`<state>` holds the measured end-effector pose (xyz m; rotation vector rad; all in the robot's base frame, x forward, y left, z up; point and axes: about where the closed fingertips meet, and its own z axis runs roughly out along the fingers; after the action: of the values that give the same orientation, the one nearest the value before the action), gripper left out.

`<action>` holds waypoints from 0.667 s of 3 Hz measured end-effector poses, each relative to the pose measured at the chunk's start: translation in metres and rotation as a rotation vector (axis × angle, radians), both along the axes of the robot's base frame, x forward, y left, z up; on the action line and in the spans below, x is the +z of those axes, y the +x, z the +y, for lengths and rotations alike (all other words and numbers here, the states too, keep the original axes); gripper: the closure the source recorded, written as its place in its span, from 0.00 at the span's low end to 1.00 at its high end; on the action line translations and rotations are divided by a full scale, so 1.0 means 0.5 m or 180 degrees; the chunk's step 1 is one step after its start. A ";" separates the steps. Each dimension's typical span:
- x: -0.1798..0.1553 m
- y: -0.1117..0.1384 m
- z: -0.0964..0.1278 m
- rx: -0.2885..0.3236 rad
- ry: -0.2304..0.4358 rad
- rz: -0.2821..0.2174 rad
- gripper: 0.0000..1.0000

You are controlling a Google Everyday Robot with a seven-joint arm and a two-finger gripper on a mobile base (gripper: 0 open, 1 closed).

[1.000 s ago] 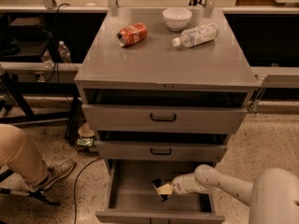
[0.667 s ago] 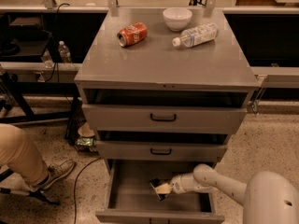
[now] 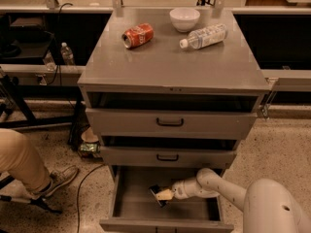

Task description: Place rxbar blueberry into bottom drawer

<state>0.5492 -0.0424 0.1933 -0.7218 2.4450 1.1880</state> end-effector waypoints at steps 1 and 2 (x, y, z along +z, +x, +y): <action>0.005 0.004 0.006 0.0040 0.0055 -0.0022 0.05; 0.018 0.005 -0.010 0.0013 0.0025 -0.0075 0.00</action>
Offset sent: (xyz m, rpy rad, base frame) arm 0.0053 -0.0224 0.0217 -0.0140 -0.0546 -0.0174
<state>0.5516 -0.0471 0.2024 -0.7347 2.4195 1.1835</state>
